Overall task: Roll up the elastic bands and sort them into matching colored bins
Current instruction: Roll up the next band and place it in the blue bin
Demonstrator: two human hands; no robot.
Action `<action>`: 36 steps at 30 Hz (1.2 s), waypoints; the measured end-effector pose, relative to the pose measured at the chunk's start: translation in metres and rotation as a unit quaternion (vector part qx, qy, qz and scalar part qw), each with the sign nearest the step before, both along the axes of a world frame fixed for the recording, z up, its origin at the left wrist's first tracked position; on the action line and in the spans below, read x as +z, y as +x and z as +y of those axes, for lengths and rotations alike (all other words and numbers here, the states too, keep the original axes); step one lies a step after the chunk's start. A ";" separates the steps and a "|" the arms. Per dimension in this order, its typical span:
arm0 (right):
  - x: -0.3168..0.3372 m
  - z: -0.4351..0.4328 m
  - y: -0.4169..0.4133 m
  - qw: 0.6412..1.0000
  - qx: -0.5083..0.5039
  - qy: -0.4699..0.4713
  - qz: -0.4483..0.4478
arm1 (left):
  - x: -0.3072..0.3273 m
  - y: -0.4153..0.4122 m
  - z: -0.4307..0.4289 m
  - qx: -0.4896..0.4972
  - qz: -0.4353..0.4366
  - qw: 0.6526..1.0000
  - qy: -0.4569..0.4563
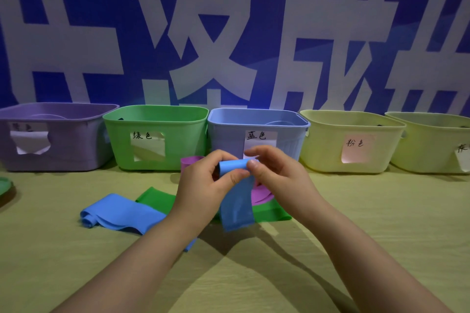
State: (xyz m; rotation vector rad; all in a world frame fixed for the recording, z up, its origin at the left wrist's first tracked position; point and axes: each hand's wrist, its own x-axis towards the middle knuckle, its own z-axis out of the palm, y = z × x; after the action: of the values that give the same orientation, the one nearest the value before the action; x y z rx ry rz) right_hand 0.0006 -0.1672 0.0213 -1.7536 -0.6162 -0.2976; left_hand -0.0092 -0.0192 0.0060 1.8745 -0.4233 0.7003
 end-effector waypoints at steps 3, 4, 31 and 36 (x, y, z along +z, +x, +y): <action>0.000 0.000 0.000 1.000 0.006 -0.015 -0.016 | 0.000 0.000 0.001 -0.027 0.019 0.999 -0.033; 0.000 0.000 -0.001 1.000 0.005 -0.013 -0.013 | -0.001 0.000 0.001 -0.032 0.023 0.999 -0.037; -0.003 -0.004 0.005 0.995 -0.076 -0.065 -0.022 | -0.004 0.004 0.000 -0.033 0.015 0.999 -0.033; 0.000 -0.003 0.002 0.994 -0.082 -0.063 -0.019 | -0.006 0.005 0.000 -0.012 -0.002 1.000 0.011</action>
State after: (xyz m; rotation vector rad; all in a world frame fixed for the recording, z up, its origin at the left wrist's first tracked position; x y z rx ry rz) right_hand 0.0029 -0.1703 0.0208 -1.9276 -0.5277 -0.4139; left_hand -0.0045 -0.0190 -0.0002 1.8854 -0.4559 0.6861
